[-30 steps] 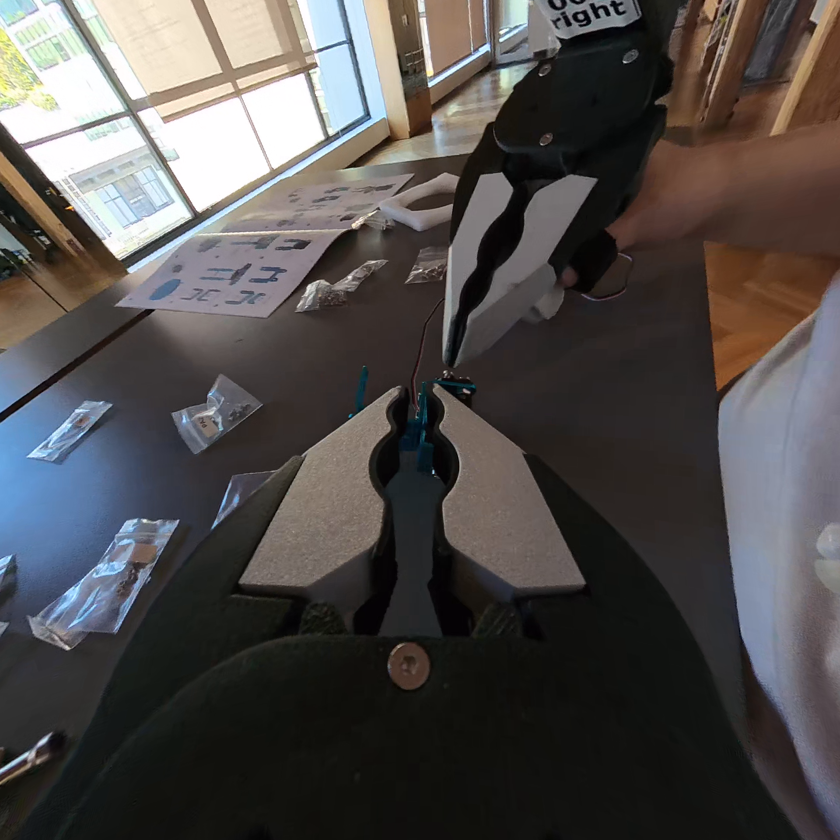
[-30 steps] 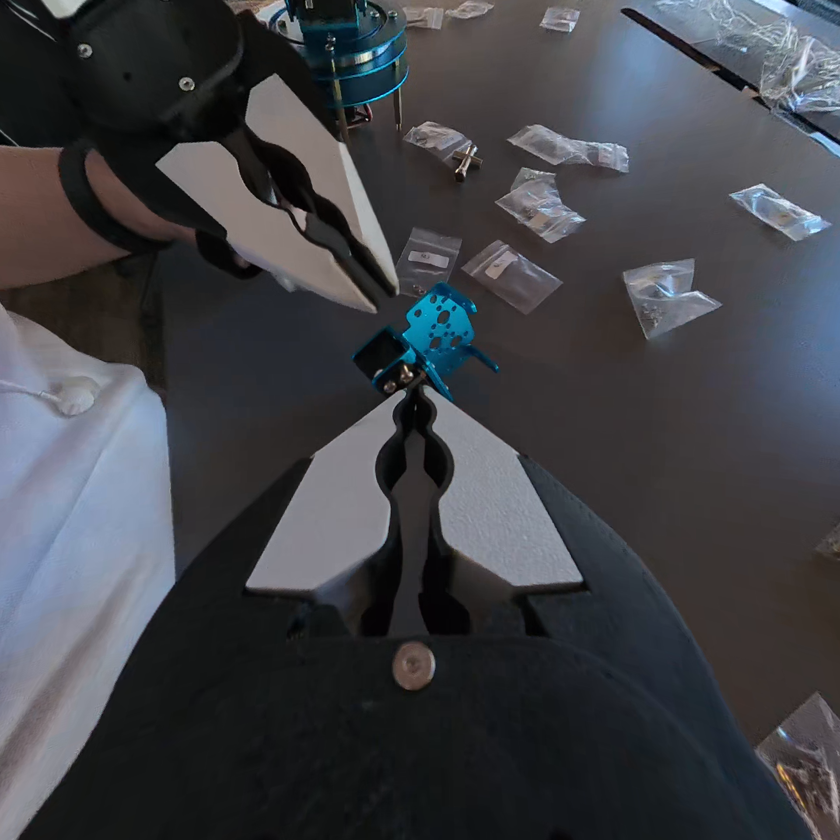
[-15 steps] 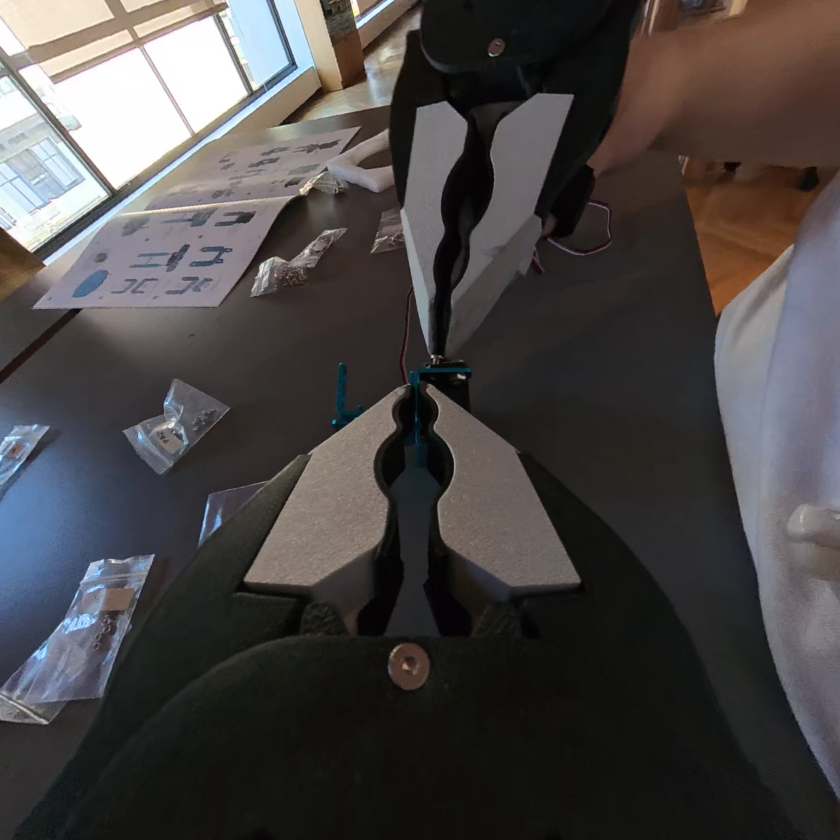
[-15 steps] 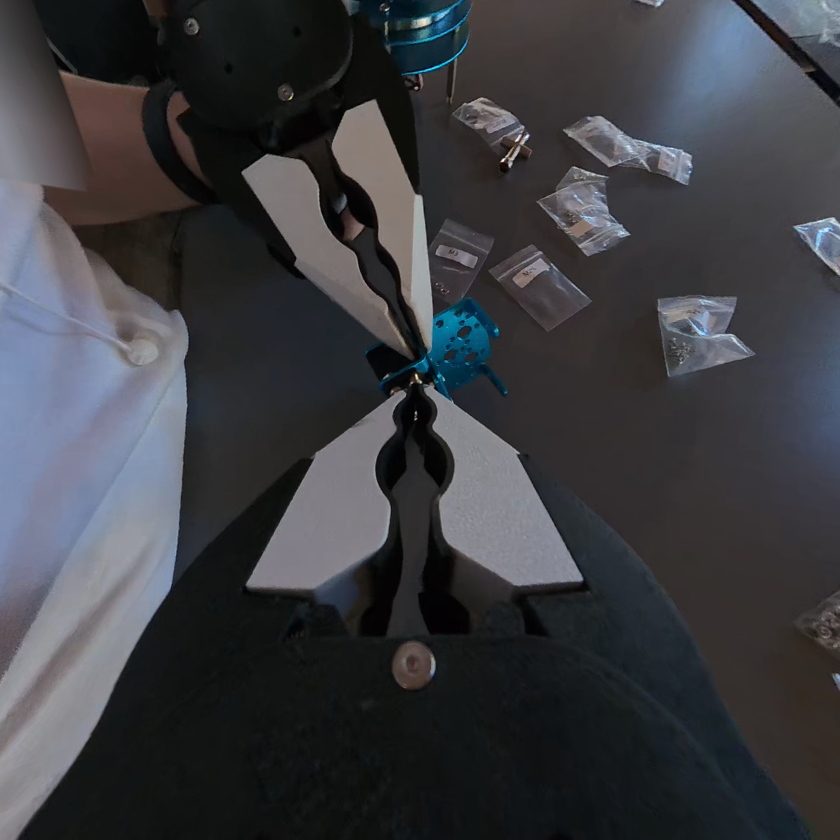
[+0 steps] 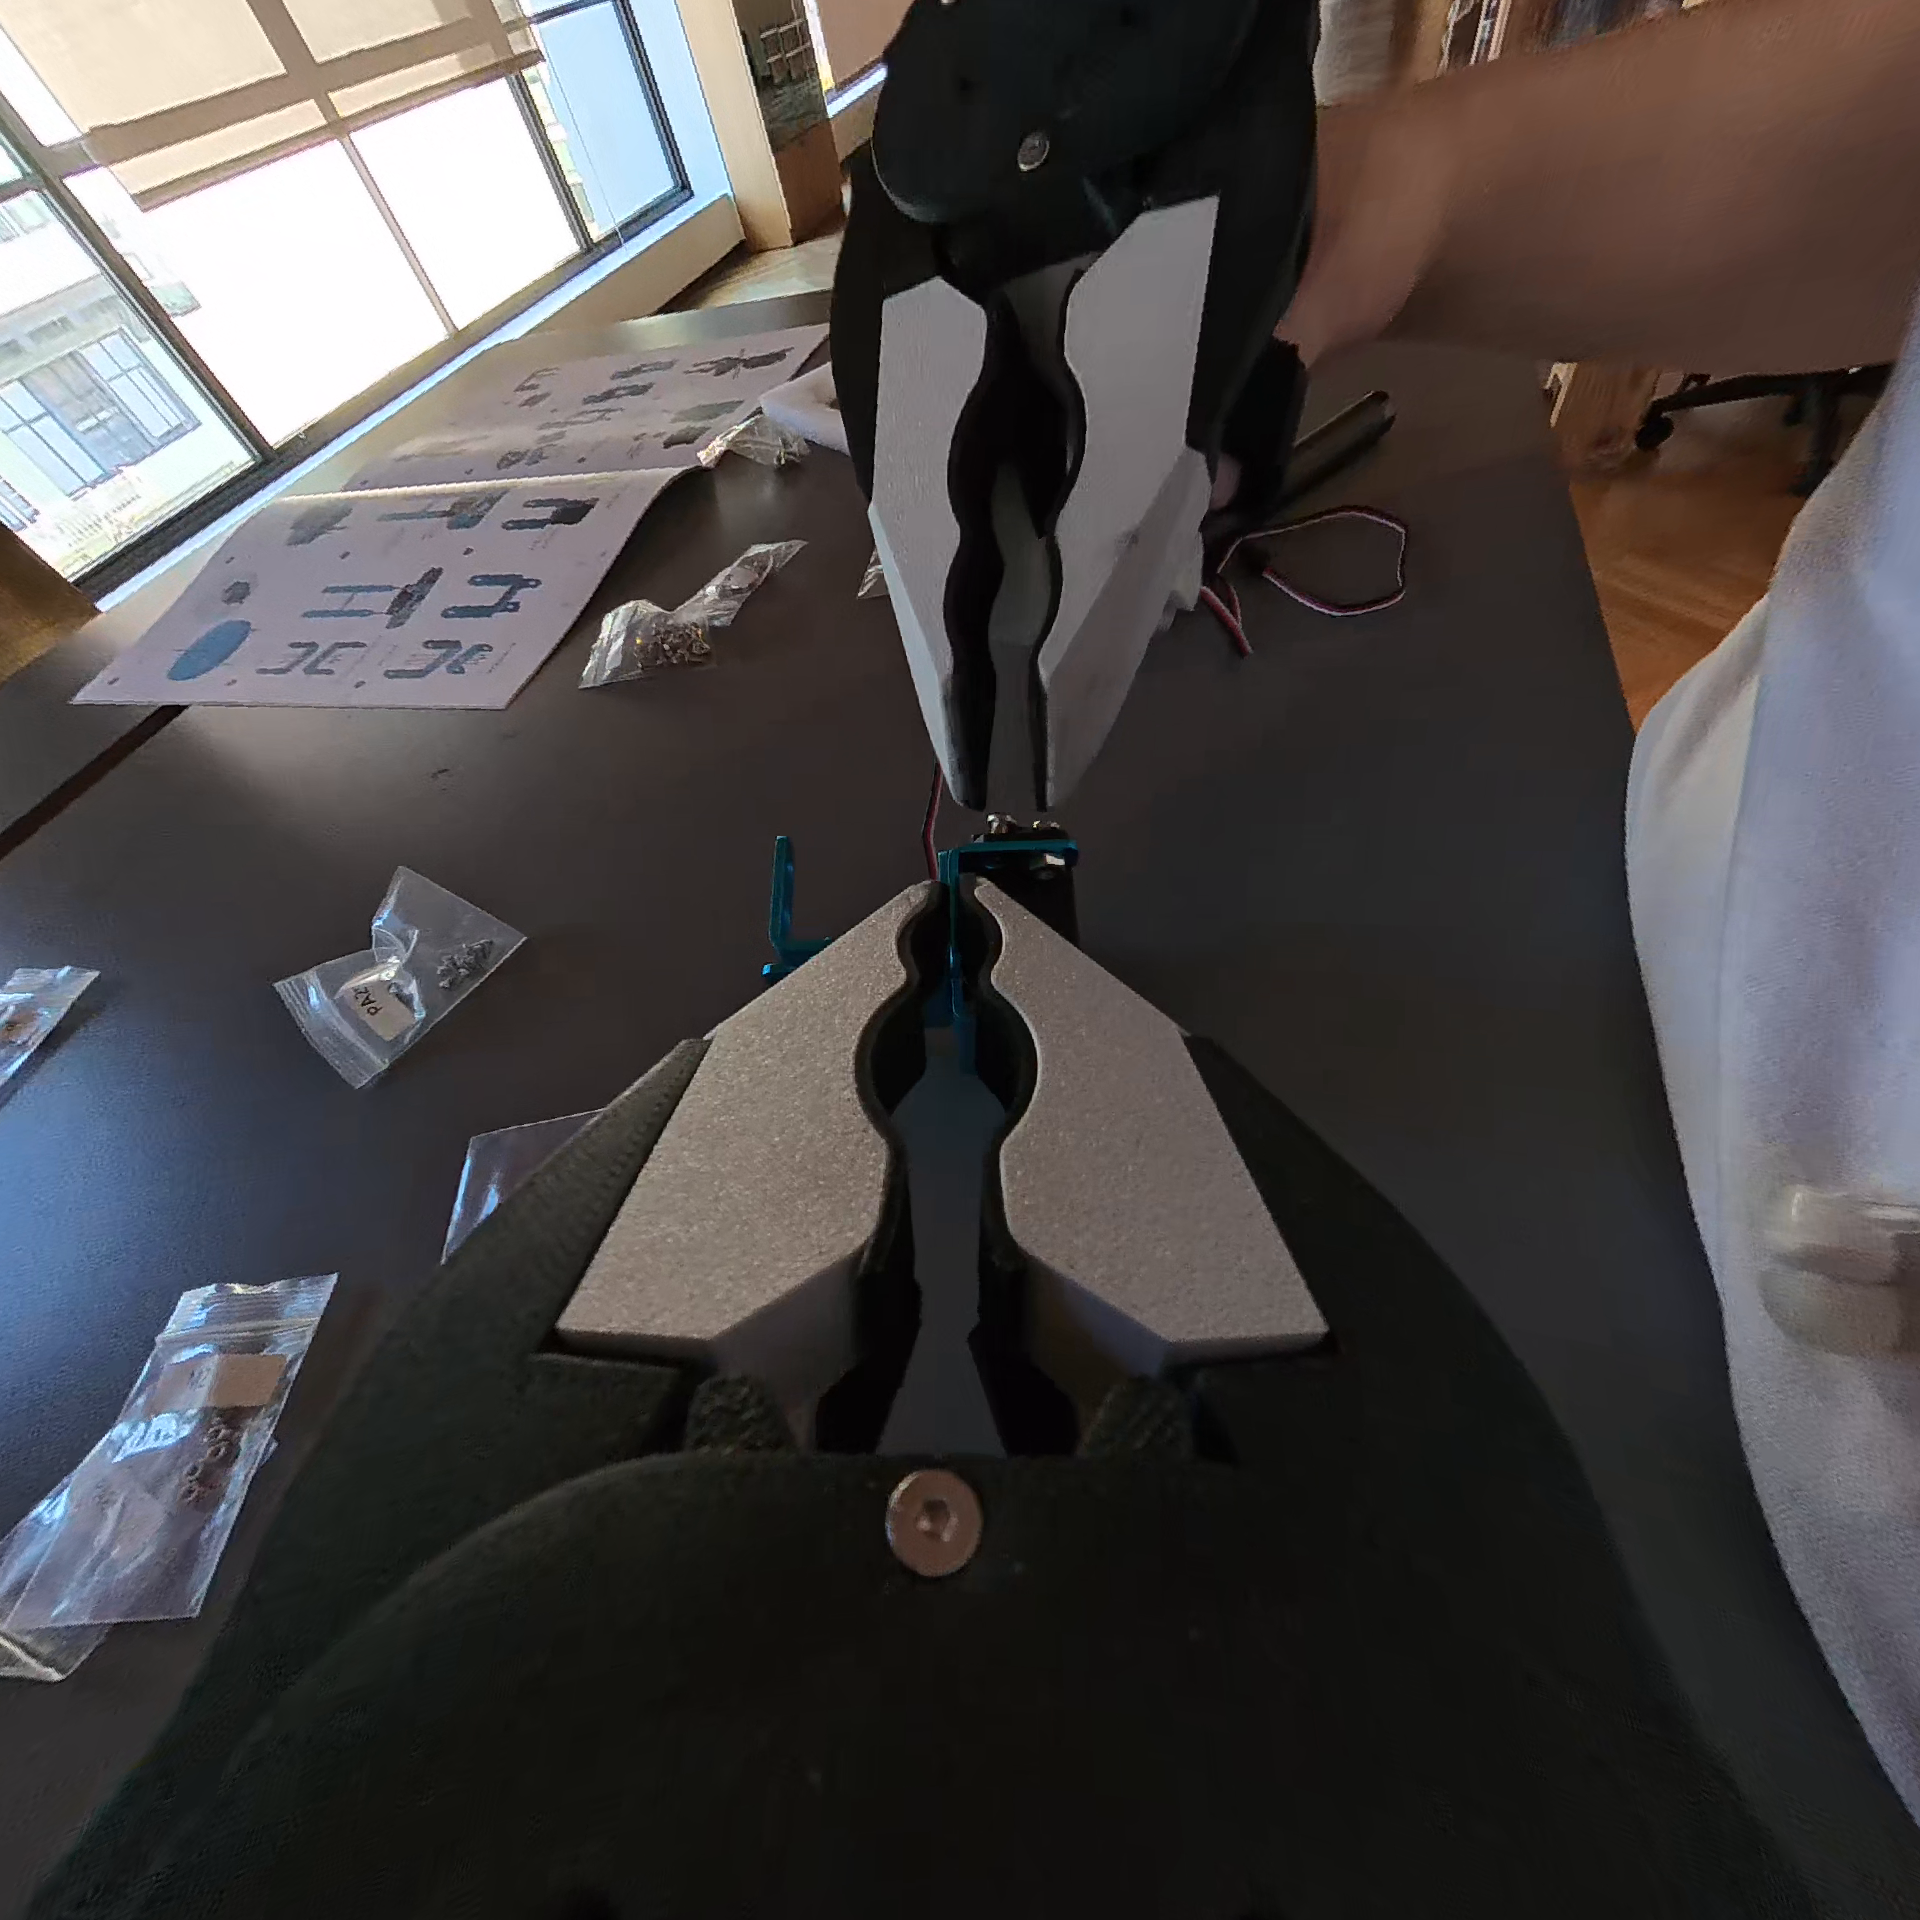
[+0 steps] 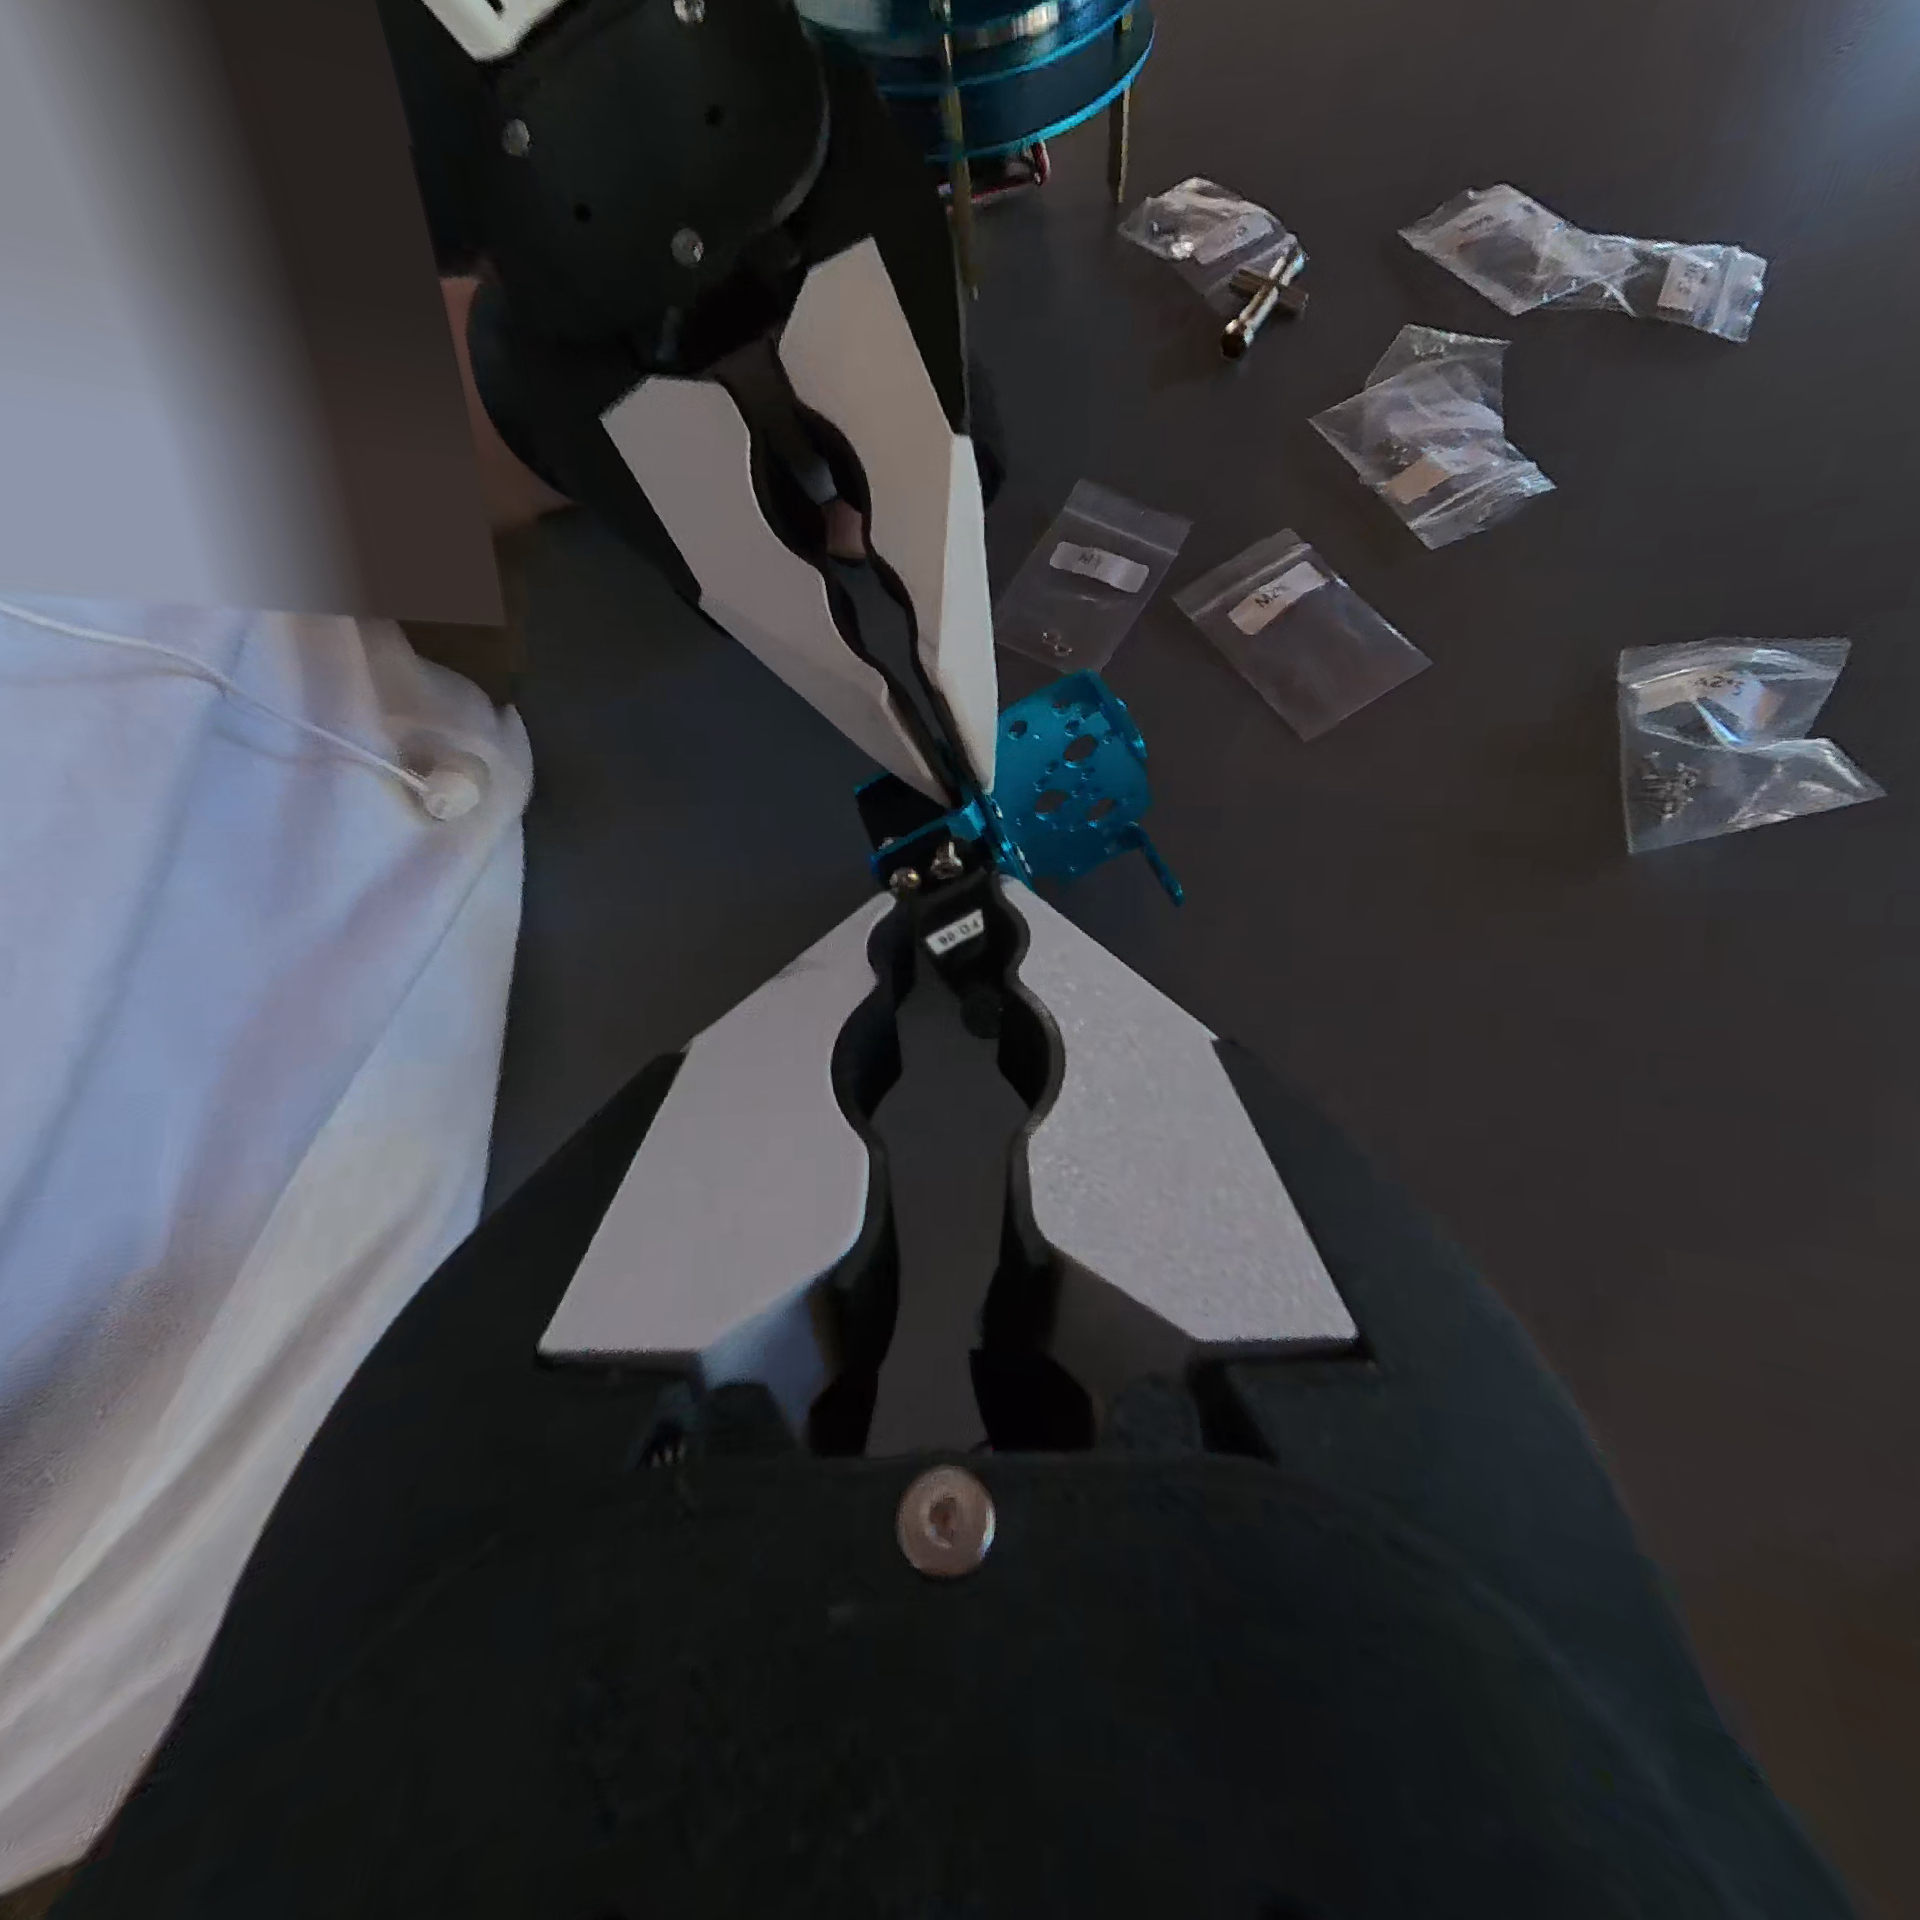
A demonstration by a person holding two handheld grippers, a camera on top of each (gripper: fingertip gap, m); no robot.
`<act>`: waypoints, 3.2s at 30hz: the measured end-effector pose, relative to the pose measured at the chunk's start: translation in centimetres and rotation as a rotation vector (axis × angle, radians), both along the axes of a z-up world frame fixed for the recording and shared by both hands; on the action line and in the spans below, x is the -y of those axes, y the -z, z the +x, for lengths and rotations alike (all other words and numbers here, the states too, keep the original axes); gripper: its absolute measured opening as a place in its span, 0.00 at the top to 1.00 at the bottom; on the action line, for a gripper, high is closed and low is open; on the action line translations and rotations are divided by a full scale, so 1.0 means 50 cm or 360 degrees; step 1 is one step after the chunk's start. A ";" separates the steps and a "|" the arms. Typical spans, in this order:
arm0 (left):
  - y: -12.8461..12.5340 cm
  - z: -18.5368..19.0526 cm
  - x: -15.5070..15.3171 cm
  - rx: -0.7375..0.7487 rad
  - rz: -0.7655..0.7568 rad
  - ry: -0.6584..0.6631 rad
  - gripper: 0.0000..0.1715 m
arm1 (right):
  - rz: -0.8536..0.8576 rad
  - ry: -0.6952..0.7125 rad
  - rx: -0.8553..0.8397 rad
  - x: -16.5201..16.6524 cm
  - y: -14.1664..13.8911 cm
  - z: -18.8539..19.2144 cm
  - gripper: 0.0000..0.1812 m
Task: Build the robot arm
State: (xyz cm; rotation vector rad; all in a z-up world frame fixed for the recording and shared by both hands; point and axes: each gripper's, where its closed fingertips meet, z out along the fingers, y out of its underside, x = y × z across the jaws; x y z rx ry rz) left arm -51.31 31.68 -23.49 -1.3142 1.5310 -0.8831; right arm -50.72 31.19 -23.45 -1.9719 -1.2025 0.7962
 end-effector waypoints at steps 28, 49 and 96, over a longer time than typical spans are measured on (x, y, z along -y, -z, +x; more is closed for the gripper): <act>0.000 0.000 0.001 0.0004 0.0031 0.0004 0.99 | -0.0179 -0.0050 -0.0125 -0.003 -0.009 -0.010 0.96; 0.001 0.004 0.012 -0.0004 0.0070 0.0035 0.99 | -0.0088 -0.0423 0.0412 0.013 0.006 -0.011 0.97; 0.001 0.018 -0.007 -0.0100 -0.0194 -0.0163 0.99 | 0.0011 0.0058 -0.0274 -0.004 0.031 0.002 0.87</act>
